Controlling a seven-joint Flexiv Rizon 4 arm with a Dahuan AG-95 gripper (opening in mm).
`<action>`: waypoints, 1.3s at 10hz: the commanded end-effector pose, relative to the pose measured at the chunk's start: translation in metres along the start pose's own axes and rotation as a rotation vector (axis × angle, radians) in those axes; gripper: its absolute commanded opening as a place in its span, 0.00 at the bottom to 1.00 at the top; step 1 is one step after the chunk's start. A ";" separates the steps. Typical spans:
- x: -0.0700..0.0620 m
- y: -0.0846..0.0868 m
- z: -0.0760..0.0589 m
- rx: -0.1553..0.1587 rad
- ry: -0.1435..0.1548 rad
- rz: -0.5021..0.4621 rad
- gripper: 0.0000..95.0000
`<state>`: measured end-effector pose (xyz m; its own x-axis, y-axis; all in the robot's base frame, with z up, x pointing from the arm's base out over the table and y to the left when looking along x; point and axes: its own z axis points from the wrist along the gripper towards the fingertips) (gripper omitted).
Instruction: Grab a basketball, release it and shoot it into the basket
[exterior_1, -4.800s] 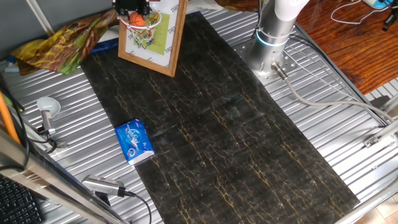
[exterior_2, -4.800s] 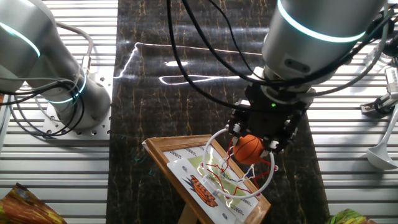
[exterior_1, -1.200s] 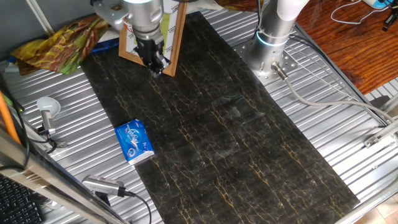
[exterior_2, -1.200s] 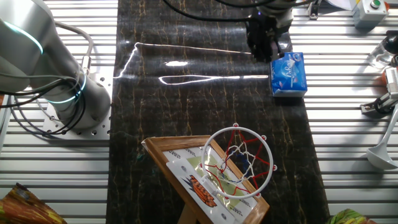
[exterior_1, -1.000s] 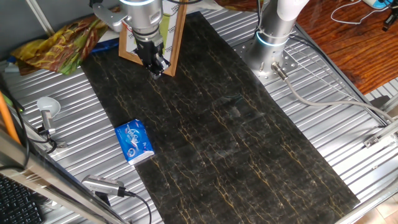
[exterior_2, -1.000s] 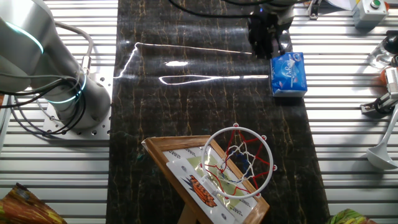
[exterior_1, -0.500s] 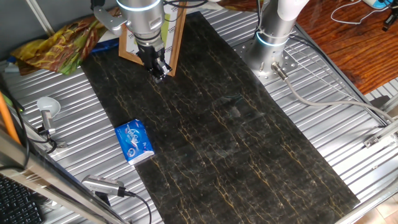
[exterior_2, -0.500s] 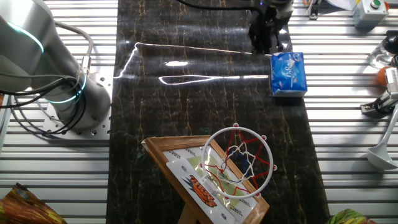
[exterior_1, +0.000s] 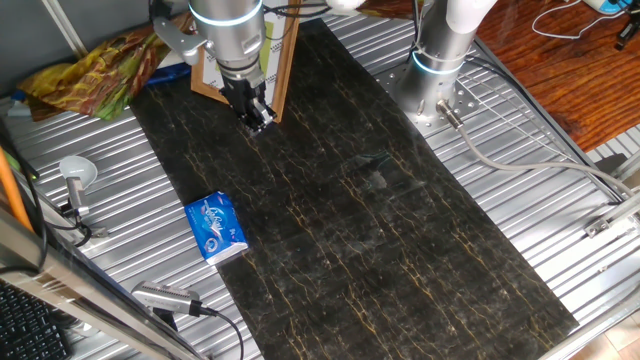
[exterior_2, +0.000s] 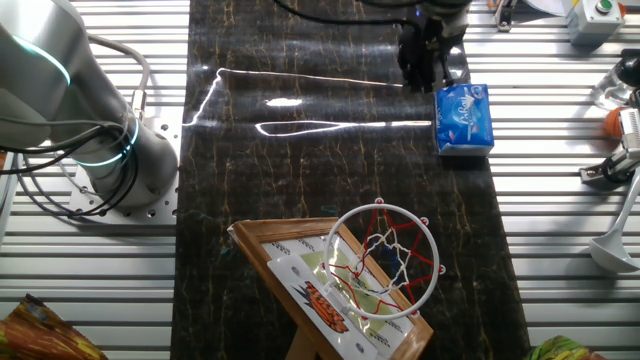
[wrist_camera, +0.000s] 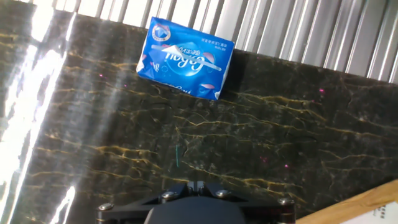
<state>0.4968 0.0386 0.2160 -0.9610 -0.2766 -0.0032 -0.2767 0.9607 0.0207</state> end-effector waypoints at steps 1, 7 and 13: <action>0.000 0.000 0.003 0.004 0.005 -0.013 0.00; 0.000 -0.001 0.006 0.006 0.003 -0.013 0.00; 0.001 -0.002 0.011 0.006 0.003 -0.013 0.00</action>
<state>0.4960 0.0373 0.2045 -0.9573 -0.2893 -0.0001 -0.2892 0.9571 0.0156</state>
